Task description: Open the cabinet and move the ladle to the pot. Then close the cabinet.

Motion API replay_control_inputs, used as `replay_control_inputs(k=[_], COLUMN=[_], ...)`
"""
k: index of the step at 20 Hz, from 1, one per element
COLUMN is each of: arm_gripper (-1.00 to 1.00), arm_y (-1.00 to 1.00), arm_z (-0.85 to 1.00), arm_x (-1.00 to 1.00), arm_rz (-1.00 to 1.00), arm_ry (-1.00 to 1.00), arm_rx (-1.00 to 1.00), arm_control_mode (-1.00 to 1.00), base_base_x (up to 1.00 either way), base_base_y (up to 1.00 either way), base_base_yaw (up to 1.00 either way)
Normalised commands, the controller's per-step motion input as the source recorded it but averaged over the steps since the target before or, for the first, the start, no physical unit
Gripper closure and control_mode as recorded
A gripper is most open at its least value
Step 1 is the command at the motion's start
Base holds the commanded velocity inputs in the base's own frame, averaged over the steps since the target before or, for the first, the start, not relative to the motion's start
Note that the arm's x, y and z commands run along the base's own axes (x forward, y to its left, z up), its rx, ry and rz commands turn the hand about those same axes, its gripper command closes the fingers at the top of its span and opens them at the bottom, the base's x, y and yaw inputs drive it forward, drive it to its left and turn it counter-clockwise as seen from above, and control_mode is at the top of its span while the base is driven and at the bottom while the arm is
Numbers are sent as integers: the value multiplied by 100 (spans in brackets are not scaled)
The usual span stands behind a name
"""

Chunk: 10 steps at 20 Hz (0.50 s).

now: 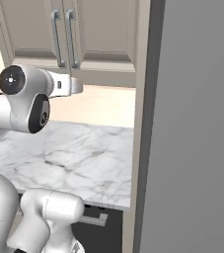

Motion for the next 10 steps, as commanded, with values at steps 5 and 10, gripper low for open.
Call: replay_control_inputs(k=[5, 10], arm_gripper=[-100, -100], arm_y=[0, 0], arm_z=[39, 35], arm_x=[0, 3], arm_rz=[-2, -3], arm_ry=[-5, 0], arm_rx=[0, 0], arm_control_mode=[-100, -100], base_base_x=[0, 0], base_base_y=[0, 0], base_base_yaw=[0, 0])
